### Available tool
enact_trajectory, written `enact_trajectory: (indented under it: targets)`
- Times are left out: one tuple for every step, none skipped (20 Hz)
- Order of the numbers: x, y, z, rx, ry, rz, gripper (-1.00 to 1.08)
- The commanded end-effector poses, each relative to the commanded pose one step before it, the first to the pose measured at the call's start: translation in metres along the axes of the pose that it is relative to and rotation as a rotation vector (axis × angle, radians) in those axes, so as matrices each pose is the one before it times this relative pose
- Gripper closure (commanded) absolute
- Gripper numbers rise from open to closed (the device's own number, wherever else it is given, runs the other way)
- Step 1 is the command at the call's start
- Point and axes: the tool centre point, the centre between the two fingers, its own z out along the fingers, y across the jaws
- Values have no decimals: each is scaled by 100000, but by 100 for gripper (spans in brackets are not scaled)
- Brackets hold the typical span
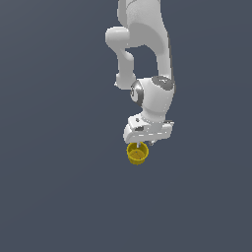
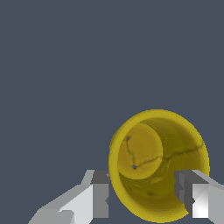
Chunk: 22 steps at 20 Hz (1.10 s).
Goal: Pick up the object and move it to a goal position.
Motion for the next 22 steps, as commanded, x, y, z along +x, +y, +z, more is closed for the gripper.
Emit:
enact_trajectory:
  targets:
    - [90,-856,332,-251,1598,-2110,-20]
    - [18,-255,94,-37,411,-599,-20]
    - [15,-211,75,-26,337,-493,-20]
    - [11,-164,59,-17,261,-382,-20]
    - [8,-117,42,-10,187,-273,-20]
    - [5,-75,22,-6,117,-171,-20]
    - [2,-25,7,-2,39,-57,-20]
    - [-28,74,-30,57,-290,241,-20]
    - [0,1,33,0,0,0,-20]
    - [0,3,99,0,0,0,-20]
    - [0,4,165,0,0,0,-20]
    - [3,-22,197,-10,52,-45,-20]
    - [-4,8,297,0,0,0,-20]
    - [-2,-19,330,-10,50,-47,-20]
    - [-7,-18,398,-9,49,-48,-20]
    - [-16,13,430,0,0,0,-20]
    - [-10,-27,327,-10,58,-61,-20]
    - [-16,9,298,0,0,0,-20]
    - [-8,-25,202,-7,46,-51,-20]
    - [-11,5,166,0,0,0,-20]
    - [-7,3,100,0,0,0,-20]
    - [-2,1,33,0,0,0,-20]
